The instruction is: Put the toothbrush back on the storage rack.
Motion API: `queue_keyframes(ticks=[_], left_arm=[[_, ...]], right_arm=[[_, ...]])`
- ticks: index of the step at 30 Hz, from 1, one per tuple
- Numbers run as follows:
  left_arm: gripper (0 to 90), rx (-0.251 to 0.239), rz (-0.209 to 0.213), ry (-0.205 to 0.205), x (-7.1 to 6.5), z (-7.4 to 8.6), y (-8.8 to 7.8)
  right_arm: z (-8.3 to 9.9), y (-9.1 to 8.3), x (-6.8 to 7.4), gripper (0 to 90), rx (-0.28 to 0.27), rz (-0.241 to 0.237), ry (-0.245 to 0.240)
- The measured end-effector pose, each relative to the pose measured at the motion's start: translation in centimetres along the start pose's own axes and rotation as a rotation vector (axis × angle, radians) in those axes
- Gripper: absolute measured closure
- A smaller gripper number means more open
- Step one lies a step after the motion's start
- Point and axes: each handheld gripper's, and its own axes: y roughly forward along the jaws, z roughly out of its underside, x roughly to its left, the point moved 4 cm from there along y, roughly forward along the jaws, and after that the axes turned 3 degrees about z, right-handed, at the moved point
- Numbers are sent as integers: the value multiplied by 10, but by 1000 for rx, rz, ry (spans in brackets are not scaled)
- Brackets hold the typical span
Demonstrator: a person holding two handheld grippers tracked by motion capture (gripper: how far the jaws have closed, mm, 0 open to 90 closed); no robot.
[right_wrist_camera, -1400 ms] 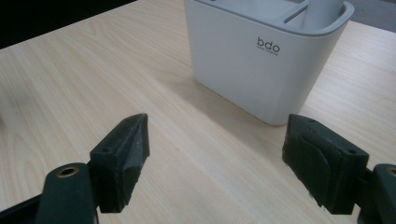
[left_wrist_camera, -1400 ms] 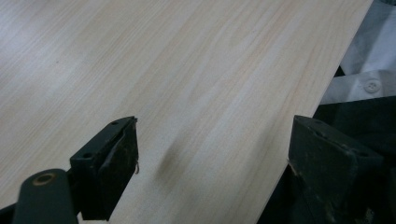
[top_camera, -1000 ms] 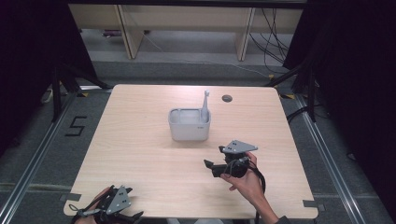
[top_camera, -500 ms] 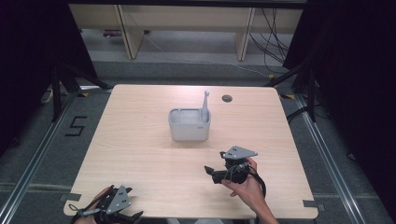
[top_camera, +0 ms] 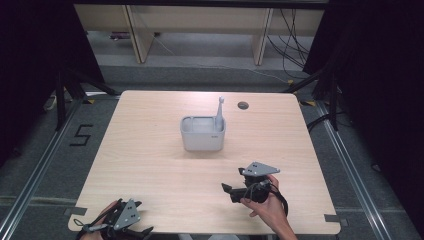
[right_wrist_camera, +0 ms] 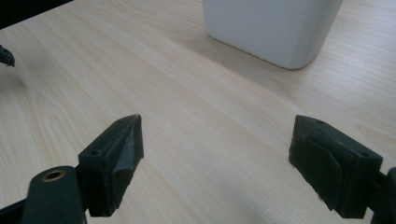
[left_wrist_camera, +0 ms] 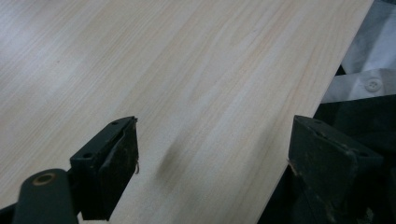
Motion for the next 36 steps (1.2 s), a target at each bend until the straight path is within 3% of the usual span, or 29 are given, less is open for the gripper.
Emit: queue_keyframes(ticks=[1, 2, 3, 4, 5, 8, 9, 11, 14, 15, 16, 17, 18, 19, 22, 23, 24, 25, 26, 36], left_arm=[[158, -5, -2, -6, 0, 0, 0], [158, -7, -2, -7, 0, 0, 0], [158, -7, -2, -7, 0, 0, 0], [158, -2, 2, 1, 0, 0, 0], [158, -1, 0, 1, 0, 0, 0], [158, -6, -3, -3, 0, 0, 0], [158, -20, -3, -21, -1, -1, 1], [158, -2, 1, -1, 0, 0, 0], [158, -8, -3, -5, 0, -1, -1], [158, -21, -6, -18, -1, -1, 0], [158, -15, -6, -14, -1, -1, 0], [158, -15, -3, -15, -1, 0, 0], [158, -5, -3, -2, 0, 0, 0], [158, -7, -3, -4, 0, -1, 0], [159, -14, 0, -14, -1, -1, 0], [158, -2, 0, 1, 0, 0, -1], [158, -7, -3, -4, 0, -1, -1], [158, 0, -7, 6, 1, -1, -1], [158, -21, -8, -17, -1, -1, 0], [158, -19, -10, -15, 0, -1, 0]], right_arm=[[1, 0, 1, 183, 4, -4, 10], [1, 0, 0, 183, 7, -4, -19], [2, -2, -1, 183, 3, 18, -17], [3, -2, 2, 182, 15, 0, 1], [3, -2, 0, 182, 3, 9, -25], [6, -3, 5, 180, 21, -6, 9], [6, -3, 4, 179, 19, -9, -8], [8, -5, 6, 173, 33, -13, 5], [11, -5, 7, 169, 31, -14, 5], [13, -7, 9, 162, 51, -19, 26], [14, -7, 7, 162, 47, -13, -8], [15, -7, 8, 161, 46, -20, 4], [16, -7, 7, 161, 49, -16, -23], [18, -8, 9, 161, 59, -15, -3], [22, -8, 10, 161, 67, -15, -39], [23, -10, 12, 161, 80, 0, -18], [24, -9, 12, 161, 81, -16, -47], [25, -10, 14, 161, 86, -5, -31], [25, -11, 13, 161, 86, -10, -57], [33, -17, 16, 161, 101, -14, -33]])
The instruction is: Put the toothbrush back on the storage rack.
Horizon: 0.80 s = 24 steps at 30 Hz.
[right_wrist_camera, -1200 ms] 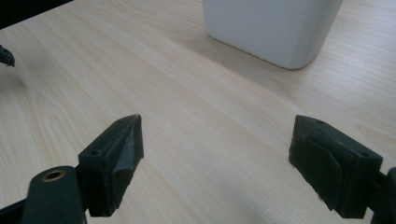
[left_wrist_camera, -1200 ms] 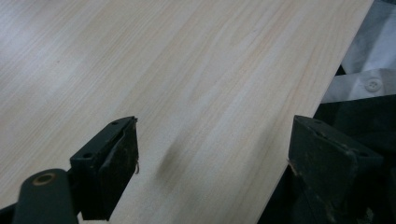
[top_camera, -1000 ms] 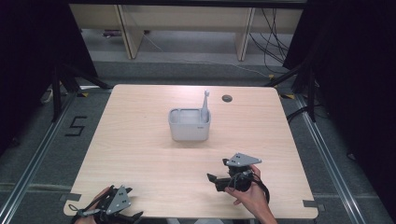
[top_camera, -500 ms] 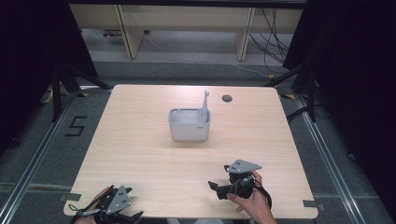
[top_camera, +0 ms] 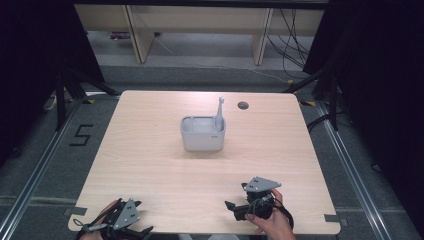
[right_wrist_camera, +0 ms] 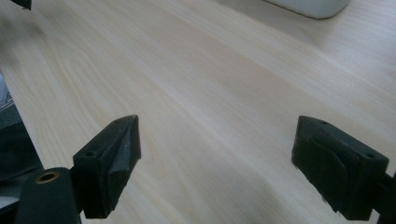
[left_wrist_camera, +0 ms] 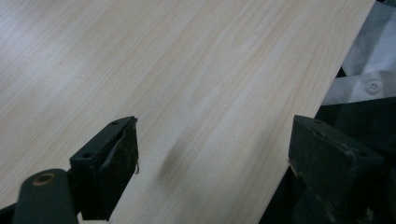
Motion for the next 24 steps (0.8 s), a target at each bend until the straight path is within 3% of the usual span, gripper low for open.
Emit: queue_keyframes(ticks=[1, 3, 7, 8, 10, 13, 15, 17, 20, 21, 23, 24], left_arm=[[158, -1, 1, 0, 0, 0, 0], [158, 12, 6, 15, 0, 0, -1], [158, -6, 3, -4, -1, 0, 0], [158, 10, 10, 16, 0, 0, -1], [158, 0, 2, -3, 0, 0, 0], [158, -7, 6, -8, -1, 0, 0], [158, 18, 5, 22, 1, 1, -1], [158, -1, 1, -3, 0, 0, 0], [158, 20, 9, 24, 1, 1, -1], [158, -1, 3, -3, -1, 0, 0], [158, -4, 2, -3, -1, 0, 0], [158, 12, 10, 16, 0, 0, -1]], right_arm=[[1, 0, -1, 161, -5, 11, -17], [3, -2, 0, 161, 7, 6, -5], [6, -2, 0, 161, 17, -3, -13], [7, -3, 2, 161, 25, 1, 4], [8, -2, 2, 161, 20, -4, -15], [9, -4, 4, 161, 42, 4, 5], [12, -4, 3, 161, 42, -1, -17], [13, -4, 3, 161, 49, 9, -20], [14, -5, 5, 161, 61, 13, -20], [15, -4, 4, 162, 57, 9, -34], [15, -5, 5, 162, 58, 11, -28], [16, -6, 6, 162, 66, 13, -16]])
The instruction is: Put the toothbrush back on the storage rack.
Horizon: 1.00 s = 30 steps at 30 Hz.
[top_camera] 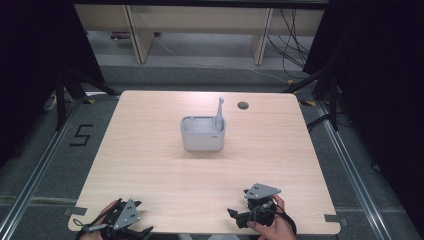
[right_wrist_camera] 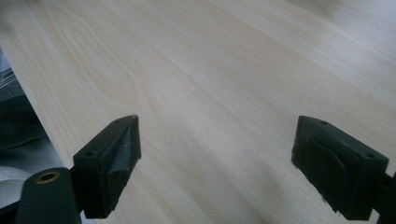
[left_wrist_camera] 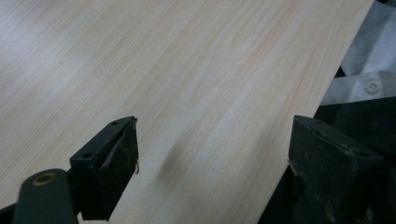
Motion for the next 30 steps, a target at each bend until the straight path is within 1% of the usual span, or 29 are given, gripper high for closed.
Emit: queue_keyframes(ticks=[2, 3, 4, 5, 6, 7, 8, 9, 10, 11, 13, 14, 15, 17, 18, 19, 20, 23, 24, 25, 27, 29, 30], left_arm=[[158, 8, -2, 7, 1, 0, 0], [158, -14, -8, -20, 0, 0, 1], [158, -13, -11, -15, 0, 0, 1], [158, -15, -8, -17, 0, 0, 1], [158, -2, -1, 0, 0, 0, 0], [158, -2, -1, 0, 0, 0, 0], [158, -13, -7, -17, -1, 0, 1], [158, -10, -8, -14, 0, 0, 1], [158, -16, -8, -19, -1, 0, 1], [158, 0, -2, 2, 0, 0, 0], [158, 0, -6, -2, 0, 0, 0], [158, -12, -8, -17, -1, 0, 1], [158, -9, -9, -11, 0, 0, 1], [158, -12, -6, -13, -1, 0, 1], [158, 3, 0, 5, 0, 0, 0], [158, -9, -6, -12, 0, 0, 1], [158, -12, -8, -15, 0, 0, 1], [158, -11, -8, -14, -1, 0, 1], [158, -4, -6, -6, 0, 0, 1], [158, -15, -6, -19, -1, 0, 1], [158, -10, -7, -14, -1, 0, 1], [158, -9, -7, -14, -1, 0, 1], [158, -8, -7, -13, -1, 0, 1]], right_arm=[[0, -1, 1, 162, -3, 9, 0], [0, 1, 0, 162, -14, 10, -18], [0, 1, 0, 162, -10, 4, -13], [1, 1, 0, 162, -7, -1, -23], [0, 1, 0, 162, -10, -4, -22], [0, 1, 0, 162, -10, -4, -22], [1, 1, 0, 162, -12, -3, -30], [0, 1, 0, 162, -17, -4, -36], [0, 0, 1, 162, -8, -4, -21], [0, 0, 0, 161, -10, -3, -25], [0, 0, 0, 162, -10, -3, -25], [0, 0, 0, 161, -11, -2, -26], [0, 0, 0, 162, -7, -4, -27], [0, 1, 0, 162, -15, 4, -30], [1, 0, 0, 162, -12, 4, -27], [0, 0, 0, 162, -11, 4, -27], [0, 0, 0, 162, -8, 1, -28], [0, 0, 0, 162, -7, -3, -28], [0, 0, 0, 162, -7, -4, -30], [0, 0, -1, 162, -7, -2, -35], [1, 0, -1, 162, -8, 4, -29], [1, 1, -1, 162, -8, -3, -34], [0, 0, 0, 162, -7, -3, -21]])
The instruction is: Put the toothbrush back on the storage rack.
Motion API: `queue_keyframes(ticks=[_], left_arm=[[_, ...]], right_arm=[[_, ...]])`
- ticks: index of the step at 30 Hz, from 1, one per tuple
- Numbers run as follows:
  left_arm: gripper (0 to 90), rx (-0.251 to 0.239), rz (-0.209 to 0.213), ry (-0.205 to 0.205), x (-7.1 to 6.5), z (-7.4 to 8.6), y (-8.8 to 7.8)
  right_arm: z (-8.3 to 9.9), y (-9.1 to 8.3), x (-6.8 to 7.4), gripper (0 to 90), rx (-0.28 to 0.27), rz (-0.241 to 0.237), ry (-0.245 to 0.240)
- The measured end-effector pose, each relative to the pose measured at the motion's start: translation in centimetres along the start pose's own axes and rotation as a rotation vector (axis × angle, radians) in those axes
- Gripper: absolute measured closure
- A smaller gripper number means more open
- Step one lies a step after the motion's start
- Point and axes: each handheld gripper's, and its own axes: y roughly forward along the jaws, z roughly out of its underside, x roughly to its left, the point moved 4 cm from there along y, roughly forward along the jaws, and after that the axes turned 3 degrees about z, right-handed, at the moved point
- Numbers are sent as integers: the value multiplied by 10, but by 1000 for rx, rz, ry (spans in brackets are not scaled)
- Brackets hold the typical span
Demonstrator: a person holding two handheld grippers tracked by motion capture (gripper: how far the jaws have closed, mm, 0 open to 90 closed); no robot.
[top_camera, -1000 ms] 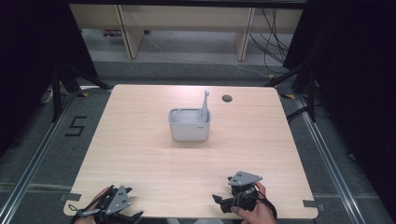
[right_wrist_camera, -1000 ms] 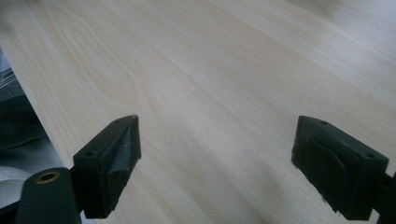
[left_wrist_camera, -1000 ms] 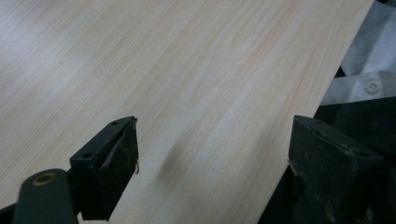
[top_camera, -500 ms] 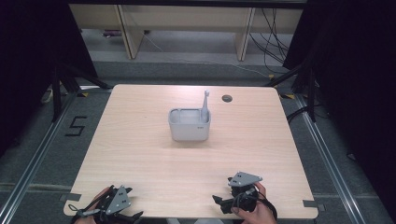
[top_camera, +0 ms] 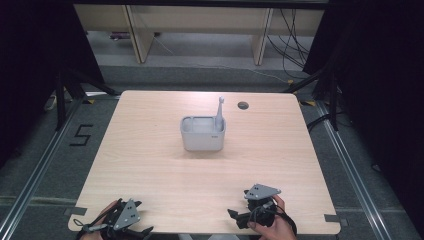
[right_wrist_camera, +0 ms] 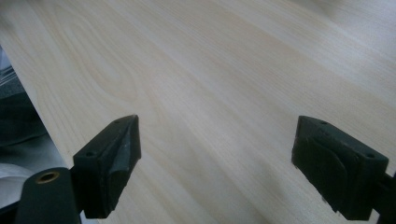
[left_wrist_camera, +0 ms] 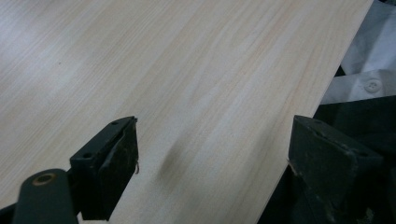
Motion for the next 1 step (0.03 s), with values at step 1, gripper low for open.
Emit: queue_keyframes(ticks=[1], left_arm=[[158, -1, 0, 0, 0, 0, 0]], right_arm=[[0, -1, 0, 162, 8, 5, 9]])
